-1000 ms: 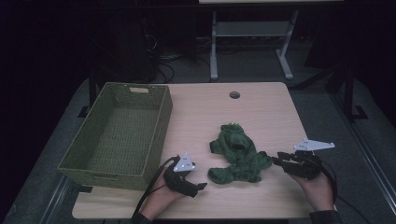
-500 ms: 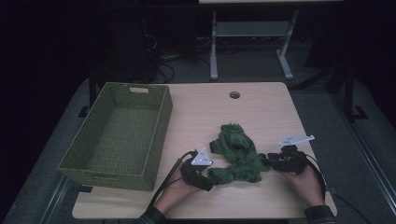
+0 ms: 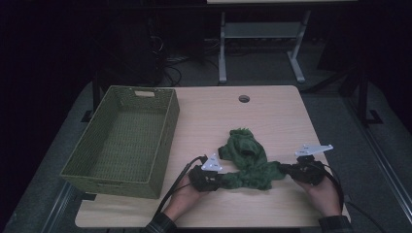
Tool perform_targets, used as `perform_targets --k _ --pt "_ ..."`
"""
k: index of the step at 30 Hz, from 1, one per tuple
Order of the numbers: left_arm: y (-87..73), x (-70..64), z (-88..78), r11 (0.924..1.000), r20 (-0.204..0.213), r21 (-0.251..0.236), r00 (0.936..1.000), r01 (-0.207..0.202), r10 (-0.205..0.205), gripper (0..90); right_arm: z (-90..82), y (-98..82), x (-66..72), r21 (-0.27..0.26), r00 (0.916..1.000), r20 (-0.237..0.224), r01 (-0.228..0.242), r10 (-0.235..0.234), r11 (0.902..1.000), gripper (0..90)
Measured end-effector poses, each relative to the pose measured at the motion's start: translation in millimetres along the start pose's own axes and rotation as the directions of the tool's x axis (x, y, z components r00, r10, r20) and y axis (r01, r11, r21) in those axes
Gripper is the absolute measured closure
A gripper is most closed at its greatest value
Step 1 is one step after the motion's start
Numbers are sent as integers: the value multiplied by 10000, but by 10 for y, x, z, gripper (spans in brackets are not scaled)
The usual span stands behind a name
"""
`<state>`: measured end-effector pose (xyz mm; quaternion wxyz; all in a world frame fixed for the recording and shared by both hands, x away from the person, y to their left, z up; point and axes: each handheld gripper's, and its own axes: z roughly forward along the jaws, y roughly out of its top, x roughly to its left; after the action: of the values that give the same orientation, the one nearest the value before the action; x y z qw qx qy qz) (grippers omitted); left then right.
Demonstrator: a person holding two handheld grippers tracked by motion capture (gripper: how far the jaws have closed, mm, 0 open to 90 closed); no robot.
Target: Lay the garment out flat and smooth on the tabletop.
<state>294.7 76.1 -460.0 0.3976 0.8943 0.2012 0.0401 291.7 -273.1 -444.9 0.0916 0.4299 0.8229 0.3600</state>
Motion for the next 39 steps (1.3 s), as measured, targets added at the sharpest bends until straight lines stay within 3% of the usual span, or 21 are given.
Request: perform_targets --k 6,14,16,18,20,22,24,27,29,39 --pt "-83 -19 -204 9988 71 -56 9988 492 -491 773 -195 -192 135 -59 9997 236 33 -32 10000 857" --pt "-317 -92 -278 9952 99 588 9968 783 -790 773 -194 -519 385 467 9999 93 121 -125 9988 861" --pt "-357 -99 -271 9957 77 391 9964 841 -845 765 -192 -547 417 455 9998 130 162 -168 9988 861" --pt "-351 -97 -265 9964 36 452 9974 713 -715 739 -182 -539 418 477 9997 160 195 -202 9987 858" --pt "-343 -105 -253 9956 85 359 9962 865 -869 652 -177 -536 400 387 9999 85 134 -138 9992 838" --pt "-324 -109 -268 9963 -2 512 9976 696 -697 558 -196 -534 398 252 9999 80 127 -129 9996 771" --pt "-295 -97 -306 9972 81 355 9977 663 -666 496 -236 -504 398 -26 9997 146 175 -174 9998 699" --pt "-232 -63 -394 9979 -118 -25 9978 653 -653 438 -301 -398 395 -388 9987 321 404 -392 9984 637" --pt "-190 -21 -435 9966 -204 -261 9967 779 -785 419 -322 -307 371 -637 9989 181 449 -438 9970 617" --pt "71 281 -342 9924 -799 -578 9903 1090 -1134 444 -106 213 464 -1159 9932 -599 923 -997 9890 613"
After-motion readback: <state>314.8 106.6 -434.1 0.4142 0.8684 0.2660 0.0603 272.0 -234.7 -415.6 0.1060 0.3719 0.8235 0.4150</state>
